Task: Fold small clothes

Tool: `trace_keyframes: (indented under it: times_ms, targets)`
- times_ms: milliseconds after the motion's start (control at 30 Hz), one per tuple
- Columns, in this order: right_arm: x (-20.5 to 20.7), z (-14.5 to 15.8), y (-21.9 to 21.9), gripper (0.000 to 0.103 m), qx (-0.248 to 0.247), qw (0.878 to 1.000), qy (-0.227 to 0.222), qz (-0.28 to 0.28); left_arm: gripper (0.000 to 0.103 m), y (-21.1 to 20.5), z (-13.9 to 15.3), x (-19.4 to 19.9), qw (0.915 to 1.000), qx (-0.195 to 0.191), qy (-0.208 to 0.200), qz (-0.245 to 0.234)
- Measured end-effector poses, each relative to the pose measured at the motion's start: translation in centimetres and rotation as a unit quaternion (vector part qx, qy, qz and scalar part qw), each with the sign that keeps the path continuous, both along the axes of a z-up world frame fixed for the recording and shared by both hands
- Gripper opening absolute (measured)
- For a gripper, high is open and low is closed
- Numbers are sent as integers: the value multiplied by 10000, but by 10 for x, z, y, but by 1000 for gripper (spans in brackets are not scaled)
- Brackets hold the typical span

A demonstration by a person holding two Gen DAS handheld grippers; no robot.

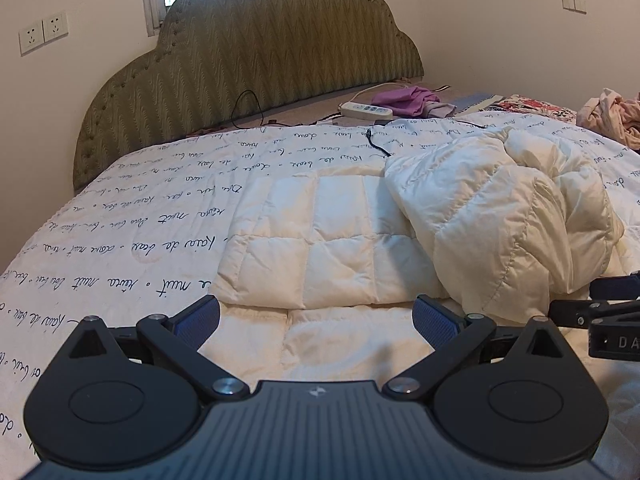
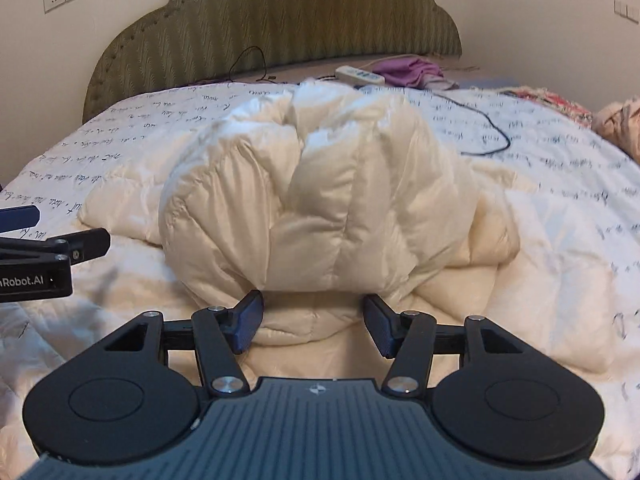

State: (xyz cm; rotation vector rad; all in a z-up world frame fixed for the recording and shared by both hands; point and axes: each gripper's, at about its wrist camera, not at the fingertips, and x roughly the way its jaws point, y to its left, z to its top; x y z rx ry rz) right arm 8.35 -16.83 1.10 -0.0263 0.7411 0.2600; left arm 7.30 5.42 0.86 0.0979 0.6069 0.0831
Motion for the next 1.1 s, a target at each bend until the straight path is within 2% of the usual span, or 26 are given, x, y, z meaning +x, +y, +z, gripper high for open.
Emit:
trace_keyframes:
  times_ms: [233,333,467,533,600,700,900,1000,1100]
  targets:
    - [-19,6,-2,63,181,9998,-58,-7,103,0,-2,-6,10000,-5,45,-5]
    - [-28,1,3,73,45,9998,74,157,103,-1,-6,-8,9999,-57,119,-44]
    - [-46,-7,10,73,-215,9989,239,353,103,-4,-11,-14,9998,-9,189,-110]
    - [-58,-5,9,79,-150,9988,221,411,103,-4,-13,-17,9997,22,199,-131]
    - [-69,-5,8,90,-215,9983,235,481,103,-4,-15,-20,9996,6,236,-152]
    - [-88,-4,7,91,-434,9980,107,443,103,-3,-18,-27,9993,-39,302,-197]
    - [-124,-1,-9,93,-274,9978,238,549,103,-1,-19,-48,9993,28,306,-220]
    - [-146,1,-17,94,-309,9961,323,761,103,2,-18,-60,9994,52,277,-204]
    - [-168,3,-22,94,-545,9926,393,1011,103,5,-16,-72,9995,62,250,-184]
